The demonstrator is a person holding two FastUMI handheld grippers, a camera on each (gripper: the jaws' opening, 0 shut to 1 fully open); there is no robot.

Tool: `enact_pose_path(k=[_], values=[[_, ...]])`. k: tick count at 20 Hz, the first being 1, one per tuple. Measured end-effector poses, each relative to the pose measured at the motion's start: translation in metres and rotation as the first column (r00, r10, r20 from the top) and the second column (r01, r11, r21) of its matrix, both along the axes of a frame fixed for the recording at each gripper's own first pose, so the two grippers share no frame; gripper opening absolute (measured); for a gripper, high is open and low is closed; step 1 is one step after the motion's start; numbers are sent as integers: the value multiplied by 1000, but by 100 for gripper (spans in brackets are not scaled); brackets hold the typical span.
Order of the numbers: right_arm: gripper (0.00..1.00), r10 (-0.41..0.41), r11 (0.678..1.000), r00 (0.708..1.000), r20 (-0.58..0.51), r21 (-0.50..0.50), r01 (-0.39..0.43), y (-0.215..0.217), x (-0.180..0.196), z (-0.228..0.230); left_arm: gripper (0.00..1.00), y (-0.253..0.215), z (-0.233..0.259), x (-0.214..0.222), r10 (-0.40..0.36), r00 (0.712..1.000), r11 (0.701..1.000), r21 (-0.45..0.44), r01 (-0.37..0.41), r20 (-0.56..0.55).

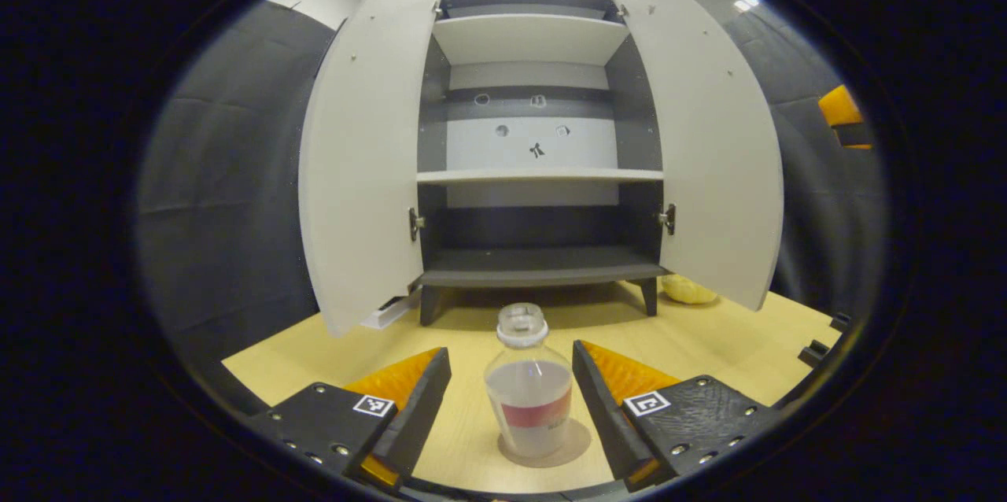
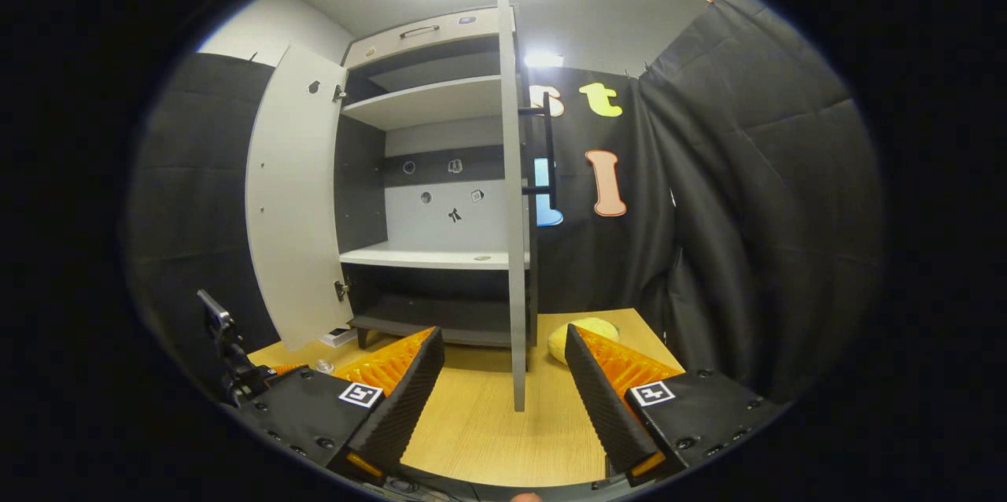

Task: Grasp the bottle in the cabinet with the left hand and place it on the coaster, then close the right door with the right hand and the left door with the left hand.

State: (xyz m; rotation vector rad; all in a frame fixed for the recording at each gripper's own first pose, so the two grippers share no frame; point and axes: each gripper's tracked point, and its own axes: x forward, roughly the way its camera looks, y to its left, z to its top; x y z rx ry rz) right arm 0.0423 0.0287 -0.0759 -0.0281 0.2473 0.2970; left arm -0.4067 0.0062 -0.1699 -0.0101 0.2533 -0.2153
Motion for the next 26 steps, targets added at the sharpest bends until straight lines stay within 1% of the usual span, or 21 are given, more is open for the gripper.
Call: enact_pose_path(k=[1, 2, 6, 9, 11, 12, 13, 15, 16, 17, 18, 19, 20, 21, 23, 25, 26], values=[[95, 4, 1000, 1000, 8, 4, -4, 0, 0, 1, 90, 1, 14, -4, 0, 1000, 1000, 3, 0, 11], [98, 5, 1000, 1000, 15, 13, -5, 1, 2, 5, 90, 4, 28, -5, 5, 1000, 1000, 6, -5, 19], [98, -37, 998, 999, 24, 57, 36, -3, 16, 16, 90, 26, 87, -14, 26, 998, 1000, -11, -26, 49], [98, -98, 993, 994, 45, 68, 95, -13, 29, 37, 90, 55, 124, -10, 30, 998, 1000, 8, -30, 53], [98, -146, 989, 986, 75, 47, 142, -25, 39, 56, 90, 79, 141, 3, 50, 998, 998, 24, -51, 39], [98, -165, 986, 983, 81, 34, 163, -30, 46, 64, 90, 88, 148, 8, 51, 998, 998, 21, -52, 30], [98, -187, 982, 979, 82, 25, 186, -36, 50, 68, 95, 96, 157, 10, 57, 998, 998, 11, -57, 34], [98, -255, 967, 963, 87, 19, 255, -51, 60, 82, 95, 110, 174, 16, 65, 996, 998, -17, -64, 61], [98, -286, 958, 953, 99, 20, 286, -58, 66, 89, 90, 116, 181, 19, 66, 995, 998, -20, -64, 72], [98, -316, 949, 942, 110, 15, 316, -65, 73, 95, 90, 123, 186, 21, 69, 994, 998, -13, -69, 83], [94, -346, 937, 930, 121, 3, 349, -72, 81, 99, 84, 130, 191, 23, 75, 992, 997, -4, -75, 97], [95, -375, 925, 918, 130, -15, 380, -80, 89, 102, 86, 136, 194, 25, 80, 991, 997, 3, -81, 108], [98, -405, 911, 904, 137, -26, 412, -88, 98, 105, 88, 143, 196, 28, 88, 989, 996, 5, -89, 117], [98, -419, 904, 898, 135, -26, 426, -89, 108, 107, 90, 149, 197, 27, 99, 988, 995, 5, -101, 120], [98, -432, 899, 893, 130, -24, 438, -86, 127, 108, 90, 165, 195, 26, 123, 985, 992, 4, -124, 117], [98, -441, 892, 887, 134, -42, 449, -84, 142, 107, 90, 187, 195, 24, 160, 980, 986, 19, -163, 121], [98, -442, 890, 886, 140, -53, 453, -82, 147, 108, 94, 199, 196, 25, 179, 976, 983, 25, -183, 124]])
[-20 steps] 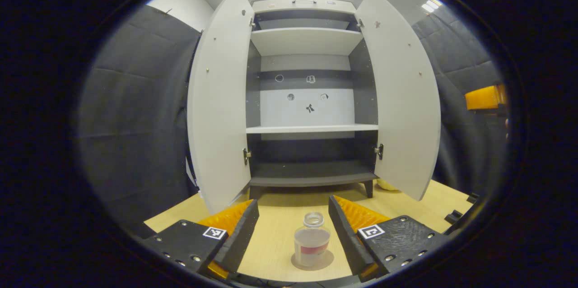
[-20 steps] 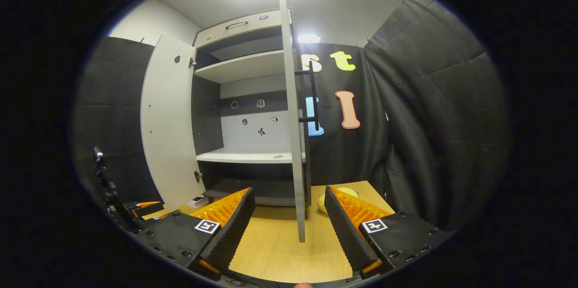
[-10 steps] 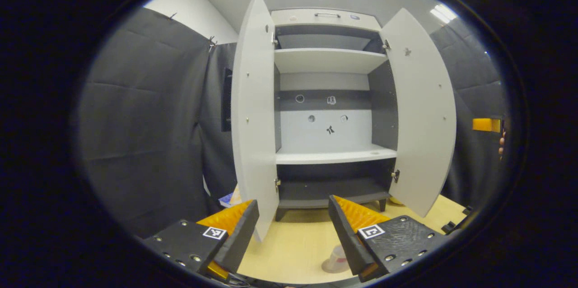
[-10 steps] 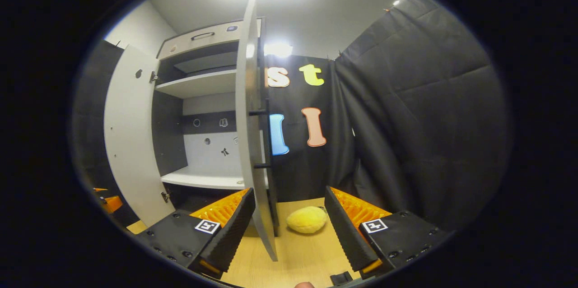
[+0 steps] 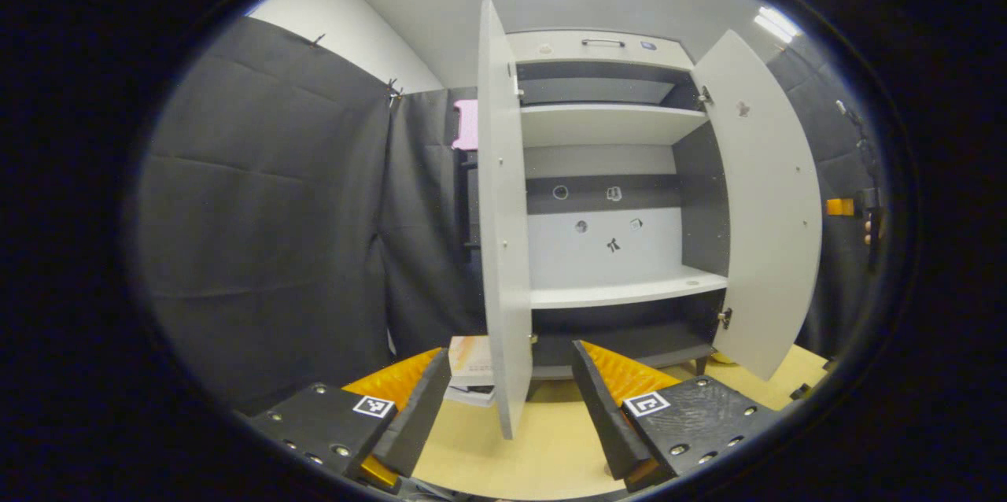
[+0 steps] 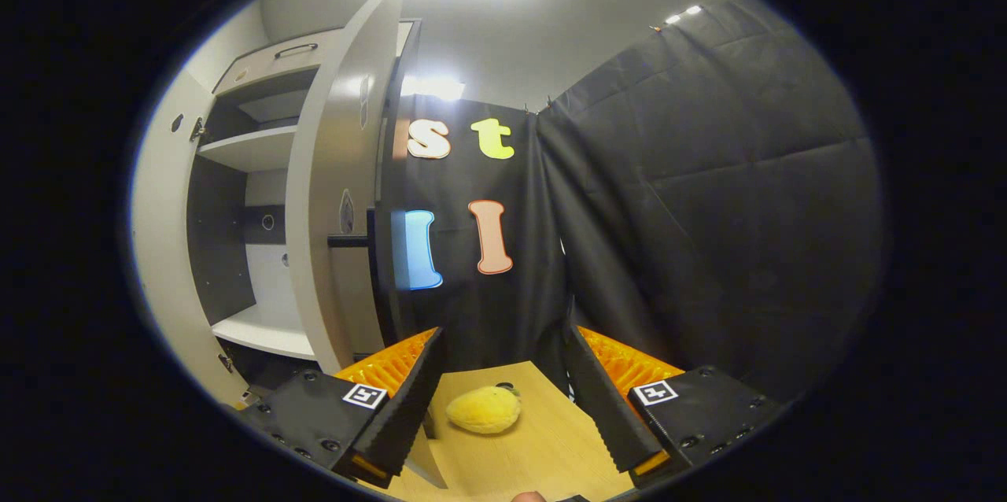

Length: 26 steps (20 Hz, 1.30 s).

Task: Grasp the bottle in the cabinet with the left hand and place it on the coaster, then close the right door with the right hand and the left door with the left hand.

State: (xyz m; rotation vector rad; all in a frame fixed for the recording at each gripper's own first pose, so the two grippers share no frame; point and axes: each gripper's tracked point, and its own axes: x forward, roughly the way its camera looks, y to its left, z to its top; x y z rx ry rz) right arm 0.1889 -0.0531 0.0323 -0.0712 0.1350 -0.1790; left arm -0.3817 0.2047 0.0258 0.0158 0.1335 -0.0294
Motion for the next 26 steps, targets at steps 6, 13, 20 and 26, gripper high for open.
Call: enact_pose_path(k=[6, 13, 20, 26], values=[[92, 6, 996, 999, -39, -93, -10, 16, 11, -7, 92, 64, 5, 3, 95, 995, 995, -18, -94, 10], [93, 62, 991, 998, -28, -120, -65, 54, -1, -6, 90, 121, 3, 12, 155, 987, 988, -17, -155, 30], [93, 145, 986, 989, -24, -81, -147, 115, -6, -11, 90, 126, -3, 23, 122, 992, 991, -57, -120, 33], [93, 276, 960, 961, -15, -40, -276, 194, 9, -18, 90, 144, -3, 17, 138, 990, 990, -35, -137, 33]])
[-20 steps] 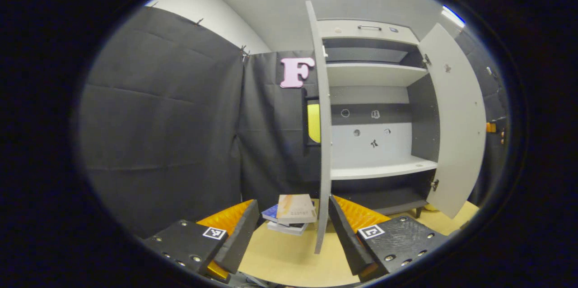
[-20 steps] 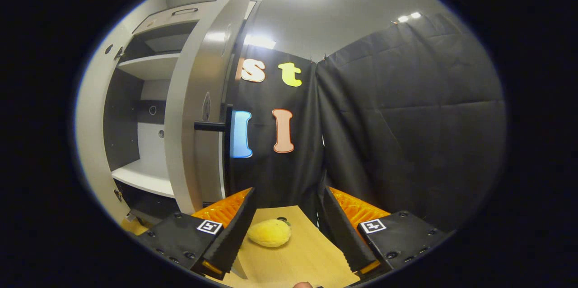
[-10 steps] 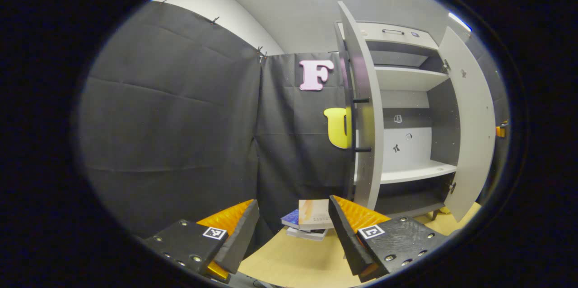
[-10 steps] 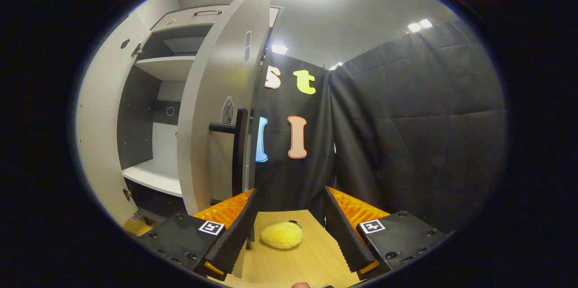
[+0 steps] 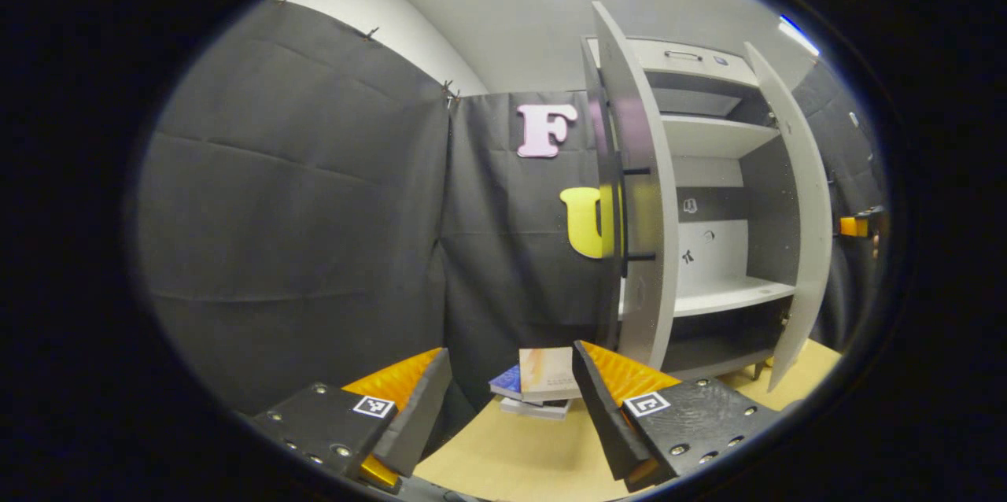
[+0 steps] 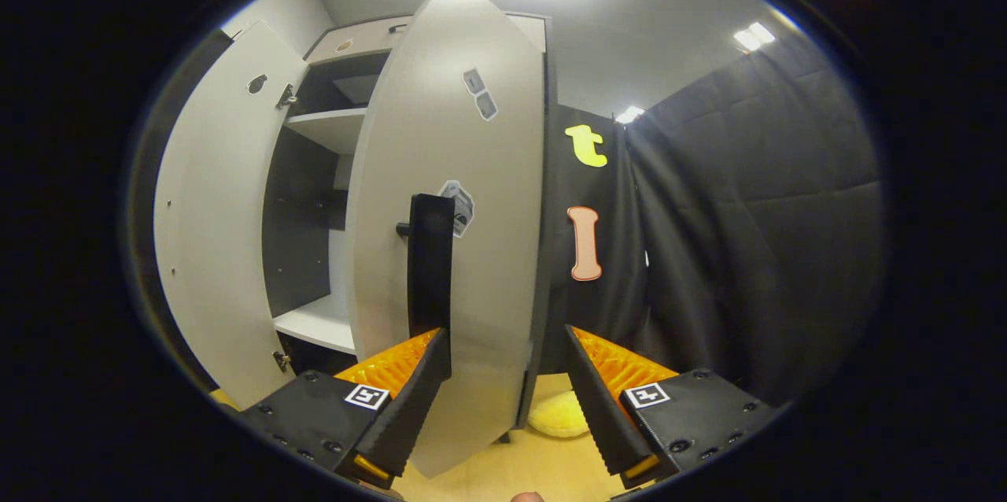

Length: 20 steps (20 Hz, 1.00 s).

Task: Grasp the bottle in the cabinet with the left hand and place it on the coaster, then close the right door with the right hand and the left door with the left hand.

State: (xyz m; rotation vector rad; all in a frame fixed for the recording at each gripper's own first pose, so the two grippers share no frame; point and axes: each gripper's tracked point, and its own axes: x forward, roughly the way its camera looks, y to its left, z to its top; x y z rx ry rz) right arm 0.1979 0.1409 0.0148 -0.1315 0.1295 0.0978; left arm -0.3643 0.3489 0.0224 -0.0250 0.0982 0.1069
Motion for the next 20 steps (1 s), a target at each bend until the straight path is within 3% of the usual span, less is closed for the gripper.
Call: enact_pose_path(k=[4, 8, 11, 15, 18, 20], values=[[95, 31, 999, 1000, -2, -9, -31, 32, 14, -6, 90, 19, 3, -13, 43, 999, 999, 8, -43, 6], [90, 41, 999, 999, -4, -10, -41, 40, 18, -7, 90, 31, 1, -17, 71, 997, 997, 13, -71, -5], [97, 48, 999, 999, 12, 8, -48, 36, 10, -1, 90, 36, 3, -8, 85, 996, 996, -12, -85, -5], [98, 13, 999, 999, 43, -33, -11, 9, -10, 4, 90, 25, 28, 26, 60, 998, 997, -47, -59, 24], [97, -9, 1000, 1000, 19, -15, 9, -15, -28, -1, 86, 9, 47, 58, 31, 998, 999, -45, -29, 53], [98, -31, 1000, 1000, 6, -2, 31, -33, -38, -5, 90, -1, 60, 77, 8, 998, 999, -50, -5, 70]])
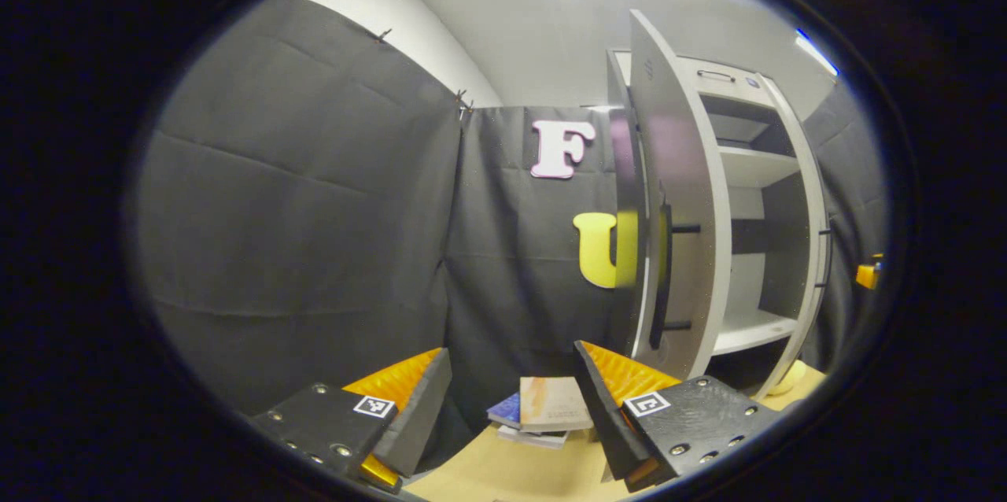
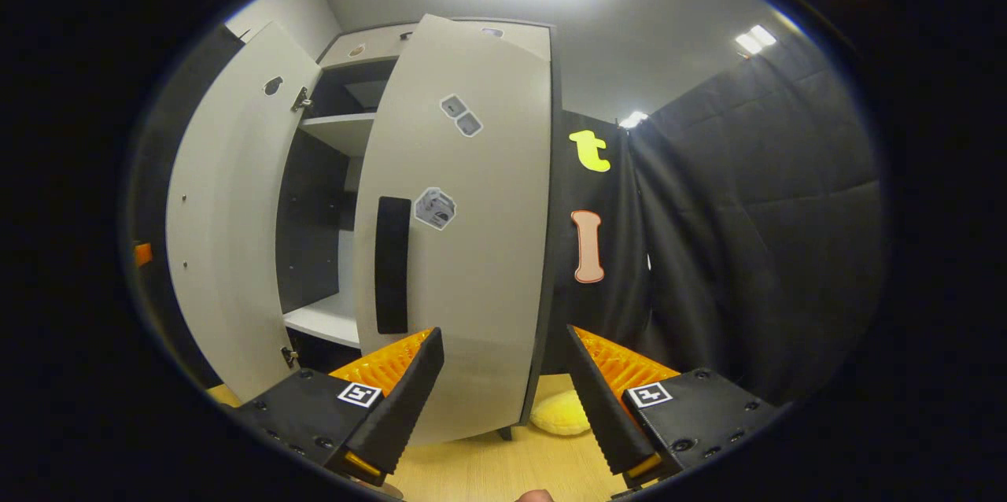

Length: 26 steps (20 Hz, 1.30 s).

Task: Grasp the bottle in the cabinet with the left hand and place it on the coaster, then close the right door with the right hand and the left door with the left hand.

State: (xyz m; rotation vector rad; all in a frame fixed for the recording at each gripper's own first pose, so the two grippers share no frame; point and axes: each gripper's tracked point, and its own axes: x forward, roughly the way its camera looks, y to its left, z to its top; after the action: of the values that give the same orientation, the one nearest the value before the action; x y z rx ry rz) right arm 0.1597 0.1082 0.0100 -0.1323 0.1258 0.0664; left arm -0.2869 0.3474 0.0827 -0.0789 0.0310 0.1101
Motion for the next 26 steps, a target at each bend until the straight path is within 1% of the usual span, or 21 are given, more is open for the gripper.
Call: enact_pose_path(k=[3, 7, 8, 9, 10, 11, 12, 15, 17, 21, 25, 26], values=[[98, -52, 998, 999, -5, 23, 52, -33, -13, -2, 89, -17, 11, 22, -19, 1000, 1000, 2, 19, 20], [96, -134, 990, 990, -38, 39, 135, -77, -26, -11, 89, -45, 22, 39, -47, 998, 998, 50, 45, 44], [98, -156, 987, 987, -38, 42, 158, -88, -30, -12, 89, -50, 23, 42, -45, 998, 997, 61, 43, 45], [96, -174, 983, 984, -35, 48, 175, -98, -32, -11, 89, -50, 22, 46, -25, 999, 997, 77, 22, 46], [98, -187, 981, 982, -30, 53, 189, -106, -34, -9, 89, -50, 24, 49, -9, 999, 995, 98, 5, 48], [98, -199, 978, 980, -25, 56, 200, -115, -39, -8, 89, -51, 26, 48, -5, 999, 994, 109, -1, 52], [98, -211, 976, 977, -21, 57, 212, -122, -41, -8, 94, -52, 24, 46, -6, 999, 995, 103, 1, 50], [98, -252, 966, 968, -9, 61, 252, -143, -48, -8, 95, -51, 24, 46, -10, 999, 999, 54, 8, 47], [97, -259, 963, 966, -10, 73, 259, -149, -50, -9, 95, -54, 24, 46, -32, 998, 999, 34, 31, 50], [95, -253, 964, 967, -29, 76, 254, -153, -52, -15, 95, -61, 27, 40, -110, 992, 994, 17, 109, 57], [95, -249, 966, 968, -23, 62, 250, -156, -55, -13, 95, -61, 30, 40, -122, 990, 993, 11, 121, 71], [92, -253, 966, 967, -18, 58, 254, -159, -56, -11, 95, -63, 30, 41, -126, 989, 992, 11, 126, 71]])
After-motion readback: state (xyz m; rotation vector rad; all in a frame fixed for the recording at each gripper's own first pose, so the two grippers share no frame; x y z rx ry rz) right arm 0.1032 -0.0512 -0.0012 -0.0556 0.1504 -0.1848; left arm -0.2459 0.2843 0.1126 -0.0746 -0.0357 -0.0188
